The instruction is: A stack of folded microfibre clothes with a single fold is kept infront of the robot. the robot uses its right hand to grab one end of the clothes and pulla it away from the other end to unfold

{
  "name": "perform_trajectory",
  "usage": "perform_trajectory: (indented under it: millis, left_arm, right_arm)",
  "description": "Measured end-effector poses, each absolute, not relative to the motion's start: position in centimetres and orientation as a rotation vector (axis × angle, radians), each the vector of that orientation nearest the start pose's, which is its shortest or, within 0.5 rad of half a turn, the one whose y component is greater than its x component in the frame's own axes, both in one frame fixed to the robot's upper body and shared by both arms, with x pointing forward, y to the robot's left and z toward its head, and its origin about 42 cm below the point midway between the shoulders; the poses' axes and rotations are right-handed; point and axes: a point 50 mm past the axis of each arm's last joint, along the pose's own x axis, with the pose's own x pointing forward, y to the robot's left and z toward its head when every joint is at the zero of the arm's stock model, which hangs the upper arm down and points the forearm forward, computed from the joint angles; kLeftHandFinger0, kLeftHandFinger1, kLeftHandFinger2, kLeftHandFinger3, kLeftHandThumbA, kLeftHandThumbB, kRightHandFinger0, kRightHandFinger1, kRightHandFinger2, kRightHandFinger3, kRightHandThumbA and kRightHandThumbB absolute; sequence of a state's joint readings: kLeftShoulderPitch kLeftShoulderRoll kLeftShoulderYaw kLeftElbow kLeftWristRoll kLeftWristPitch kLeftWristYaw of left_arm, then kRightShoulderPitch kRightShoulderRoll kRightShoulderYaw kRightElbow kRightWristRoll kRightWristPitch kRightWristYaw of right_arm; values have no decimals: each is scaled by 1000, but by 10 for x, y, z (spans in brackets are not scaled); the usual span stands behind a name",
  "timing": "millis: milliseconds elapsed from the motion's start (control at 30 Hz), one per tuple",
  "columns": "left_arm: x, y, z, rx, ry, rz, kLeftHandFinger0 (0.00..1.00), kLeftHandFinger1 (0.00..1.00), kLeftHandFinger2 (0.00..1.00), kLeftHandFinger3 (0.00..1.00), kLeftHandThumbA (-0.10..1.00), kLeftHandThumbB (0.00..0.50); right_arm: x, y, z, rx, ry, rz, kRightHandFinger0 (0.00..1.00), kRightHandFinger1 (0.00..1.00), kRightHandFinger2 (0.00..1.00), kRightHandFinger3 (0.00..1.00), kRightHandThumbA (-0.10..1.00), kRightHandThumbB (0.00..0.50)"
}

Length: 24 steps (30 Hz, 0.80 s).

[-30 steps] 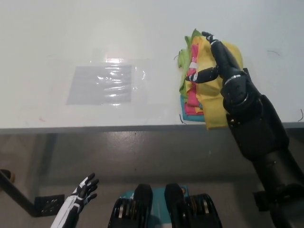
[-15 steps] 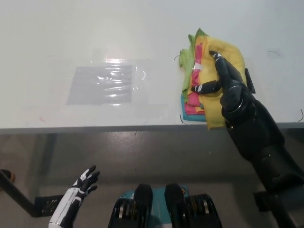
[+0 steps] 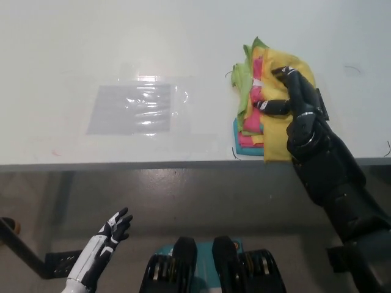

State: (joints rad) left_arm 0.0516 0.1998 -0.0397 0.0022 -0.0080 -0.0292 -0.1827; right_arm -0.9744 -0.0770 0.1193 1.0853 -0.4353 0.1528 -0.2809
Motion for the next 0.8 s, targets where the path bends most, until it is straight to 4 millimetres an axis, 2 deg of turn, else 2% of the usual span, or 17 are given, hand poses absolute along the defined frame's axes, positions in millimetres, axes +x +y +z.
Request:
perform_trajectory:
  millis: [67,133,300,400,667,700,733,767,800]
  left_arm:
    - [265,261,86,190,47,-217,1000,1000,1000,1000,938,246]
    - [265,261,86,194,48,-219,1000,1000,1000,1000,937,240]
    - [267,261,87,198,46,-220,1000,1000,1000,1000,944,231]
    - [267,261,87,199,48,-221,1000,1000,1000,1000,942,219]
    - [259,263,81,198,71,-218,1000,1000,1000,1000,933,216]
    - [257,263,80,198,76,-217,1000,1000,1000,1000,926,219]
    - [254,263,79,197,82,-215,1000,1000,1000,1000,922,212]
    - [252,264,77,196,89,-214,1000,1000,1000,1000,921,214]
    - [250,264,76,196,93,-213,1000,1000,1000,1000,921,215]
  right_arm:
    - [544,-167,198,-727,96,-118,11,433,784,709,-100,206]
    - [543,-170,197,-712,77,-138,15,444,806,715,-100,198]
    - [542,-177,194,-663,42,-179,66,513,884,837,-100,172]
    - [540,-182,192,-631,29,-191,100,534,900,838,-100,178]
    - [532,-194,183,-481,-12,-230,76,466,805,762,-100,201]
    - [531,-197,182,-440,-17,-240,67,419,718,703,-100,202]
    - [529,-200,181,-402,-21,-251,54,366,643,601,-100,209]
    - [527,-203,179,-351,-23,-268,26,348,655,588,-100,176]
    - [527,-204,178,-319,-23,-278,21,350,686,632,-100,176]
